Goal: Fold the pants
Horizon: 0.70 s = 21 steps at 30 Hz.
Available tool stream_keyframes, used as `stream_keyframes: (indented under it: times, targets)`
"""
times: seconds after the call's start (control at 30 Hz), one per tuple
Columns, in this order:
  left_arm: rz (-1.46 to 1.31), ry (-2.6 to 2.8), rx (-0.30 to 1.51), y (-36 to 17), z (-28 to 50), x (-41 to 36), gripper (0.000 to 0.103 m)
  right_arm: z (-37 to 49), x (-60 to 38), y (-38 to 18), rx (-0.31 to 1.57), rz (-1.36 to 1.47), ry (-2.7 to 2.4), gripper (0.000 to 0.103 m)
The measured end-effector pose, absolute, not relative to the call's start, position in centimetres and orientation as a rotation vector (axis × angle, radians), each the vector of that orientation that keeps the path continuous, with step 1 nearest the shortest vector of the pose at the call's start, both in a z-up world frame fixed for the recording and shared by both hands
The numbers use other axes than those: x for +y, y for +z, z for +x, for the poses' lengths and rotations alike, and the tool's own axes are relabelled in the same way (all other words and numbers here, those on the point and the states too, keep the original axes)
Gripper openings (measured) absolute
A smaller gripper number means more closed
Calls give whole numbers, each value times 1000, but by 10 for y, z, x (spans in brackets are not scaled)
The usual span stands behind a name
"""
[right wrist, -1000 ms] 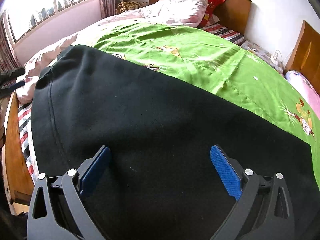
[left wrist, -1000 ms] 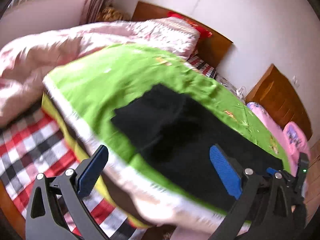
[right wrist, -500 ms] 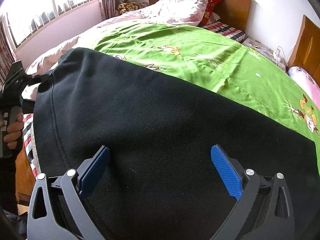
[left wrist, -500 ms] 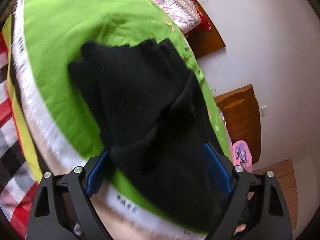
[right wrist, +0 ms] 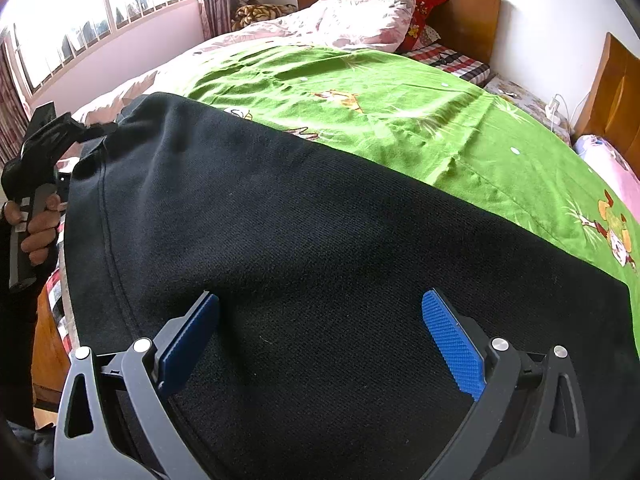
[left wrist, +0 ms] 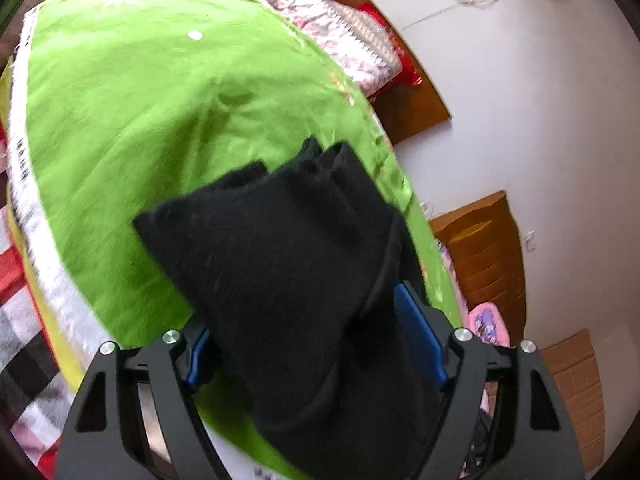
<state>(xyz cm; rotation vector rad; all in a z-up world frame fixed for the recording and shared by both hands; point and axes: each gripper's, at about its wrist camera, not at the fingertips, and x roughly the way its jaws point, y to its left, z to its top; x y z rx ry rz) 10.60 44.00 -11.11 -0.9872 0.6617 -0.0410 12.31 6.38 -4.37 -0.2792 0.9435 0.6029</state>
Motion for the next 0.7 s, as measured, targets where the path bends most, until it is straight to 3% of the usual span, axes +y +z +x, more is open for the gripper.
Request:
stream_keyframes:
  times: [0.07, 0.1, 0.17, 0.2, 0.27, 0.37, 0.53, 0.7]
  targets:
    - [-1017, -36, 622, -115, 109, 446, 79, 123, 64, -44, 943, -278, 603, 98]
    - [-1016, -34, 616, -115, 102, 447, 74, 123, 64, -44, 943, -278, 603, 98]
    - [-949, 10, 609, -109, 99, 442, 52, 123, 64, -43, 943, -276, 604, 98]
    - [-926, 26, 599, -105, 94, 440, 31, 123, 63, -43, 943, -273, 606, 98]
    - [-876, 73, 562, -91, 82, 436, 18, 123, 61, -41, 935, -258, 609, 98]
    - [-728, 119, 510, -50, 69, 412, 16, 123, 45, -30, 882, -171, 596, 98]
    - [-342, 84, 425, 30, 60, 299, 16, 117, -26, 9, 717, 143, 514, 98]
    - [-9, -48, 392, 54, 59, 153, 16, 97, -103, 42, 586, 269, 379, 98]
